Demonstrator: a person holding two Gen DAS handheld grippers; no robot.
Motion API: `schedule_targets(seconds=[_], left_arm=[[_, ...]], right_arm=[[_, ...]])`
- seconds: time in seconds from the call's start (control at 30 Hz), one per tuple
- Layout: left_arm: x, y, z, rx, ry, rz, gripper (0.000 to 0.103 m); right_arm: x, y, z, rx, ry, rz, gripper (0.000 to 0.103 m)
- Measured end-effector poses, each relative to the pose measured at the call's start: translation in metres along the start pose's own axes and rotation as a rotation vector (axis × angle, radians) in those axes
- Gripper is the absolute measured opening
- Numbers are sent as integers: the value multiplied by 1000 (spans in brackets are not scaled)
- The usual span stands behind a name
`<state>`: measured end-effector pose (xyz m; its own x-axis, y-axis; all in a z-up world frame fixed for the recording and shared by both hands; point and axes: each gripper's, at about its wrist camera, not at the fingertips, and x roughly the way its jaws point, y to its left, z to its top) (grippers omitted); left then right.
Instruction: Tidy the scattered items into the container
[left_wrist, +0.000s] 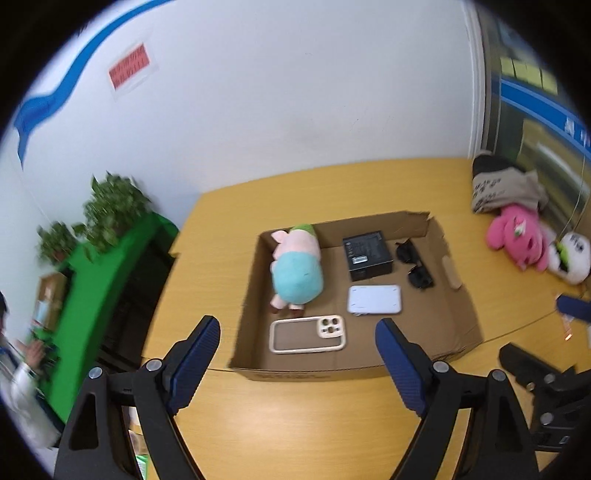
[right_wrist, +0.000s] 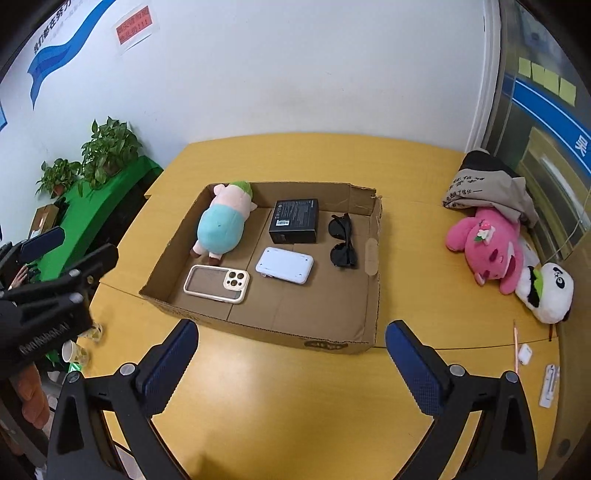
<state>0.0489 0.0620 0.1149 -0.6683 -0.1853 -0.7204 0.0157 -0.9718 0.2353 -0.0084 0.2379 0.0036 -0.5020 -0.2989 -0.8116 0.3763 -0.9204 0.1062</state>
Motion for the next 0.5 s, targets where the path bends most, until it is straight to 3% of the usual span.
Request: schedule_targets(seconds=[0.17, 0.37, 0.5], left_arm=[[-12, 8, 0, -6, -16, -202, 86], [-10, 25, 0, -18, -9, -294, 86], [-3, 37, -7, -20, -23, -311, 88]], right_arm=[[-11, 8, -2, -1, -19, -38, 102], [-16, 20, 0, 18, -9, -103, 102], [-12, 34, -2, 24, 14, -126, 102]])
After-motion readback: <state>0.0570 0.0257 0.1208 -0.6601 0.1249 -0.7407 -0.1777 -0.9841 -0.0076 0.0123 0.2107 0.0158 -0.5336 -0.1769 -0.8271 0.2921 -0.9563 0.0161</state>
